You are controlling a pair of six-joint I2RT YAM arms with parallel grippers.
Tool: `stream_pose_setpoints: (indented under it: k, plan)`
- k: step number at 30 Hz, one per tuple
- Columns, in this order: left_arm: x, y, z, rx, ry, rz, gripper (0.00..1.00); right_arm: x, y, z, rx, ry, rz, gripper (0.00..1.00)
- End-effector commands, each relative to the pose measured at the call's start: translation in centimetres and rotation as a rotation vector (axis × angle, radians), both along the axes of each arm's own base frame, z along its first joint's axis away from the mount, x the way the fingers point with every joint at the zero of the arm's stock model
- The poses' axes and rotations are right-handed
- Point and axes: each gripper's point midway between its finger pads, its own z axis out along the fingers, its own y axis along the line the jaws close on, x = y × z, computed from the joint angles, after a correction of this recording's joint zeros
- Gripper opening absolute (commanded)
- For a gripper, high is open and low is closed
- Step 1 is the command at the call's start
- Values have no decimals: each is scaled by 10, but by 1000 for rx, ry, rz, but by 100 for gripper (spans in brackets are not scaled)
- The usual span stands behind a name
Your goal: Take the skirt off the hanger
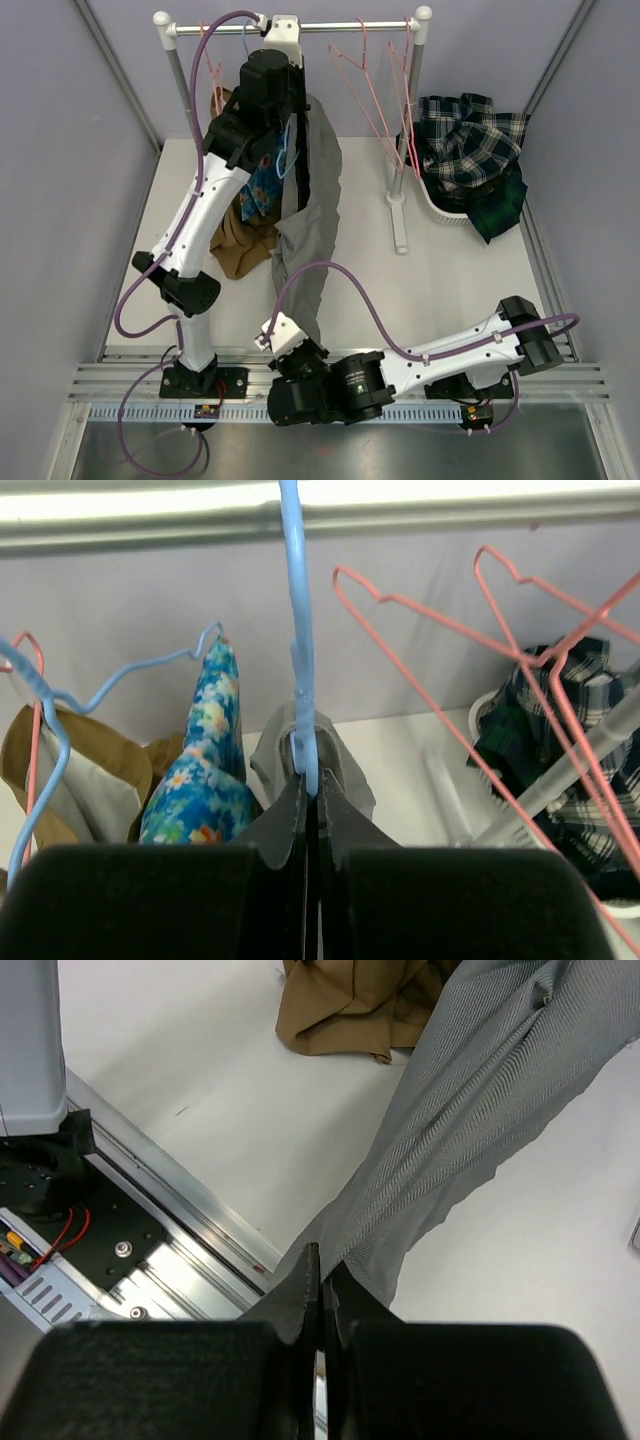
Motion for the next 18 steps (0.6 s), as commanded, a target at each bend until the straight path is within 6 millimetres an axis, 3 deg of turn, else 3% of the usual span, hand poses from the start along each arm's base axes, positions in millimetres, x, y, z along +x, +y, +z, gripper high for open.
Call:
stream_pose_setpoints:
  k: [1, 4, 6, 7, 8, 10, 11, 12, 13, 14, 15, 17, 18]
  plan:
    - [10, 45, 129, -232, -423, 89, 0, -86, 17, -19, 26, 180, 219, 0]
    - [4, 37, 118, -238, -369, 36, 0, -75, 14, -9, 30, 120, 186, 0]
    - [-18, 32, 117, -255, -323, -26, 0, -60, 11, 7, 46, 51, 139, 0]
    - [-17, 24, 92, -228, -255, -44, 0, -52, 9, 14, 31, 16, 131, 0]
    - [-41, 26, 97, -228, -238, -85, 0, -35, 6, 25, 44, 9, 92, 0]
    - [-69, 8, 80, -188, -171, -163, 0, -16, 3, 41, 56, -23, 70, 0]
    - [-82, 3, 54, -132, -83, -180, 0, 4, -5, 58, 95, -27, 37, 0]
    - [-114, -6, 58, -116, -70, -232, 0, 13, -9, 62, 103, -35, 30, 0]
    - [-130, -6, 51, -89, -39, -231, 0, 24, -10, 75, 126, -54, 30, 0]
    - [-147, -6, 32, -33, 35, -248, 0, 43, -21, 90, 162, -56, 2, 0]
    - [-172, -9, 33, -50, 61, -285, 0, 55, -28, 95, 167, -67, -12, 0]
    - [-200, -4, 15, -51, 183, -350, 0, 73, -41, 115, 184, -96, -19, 0]
    - [-210, -5, 11, -86, 229, -367, 0, 95, -51, 121, 183, -108, -65, 0]
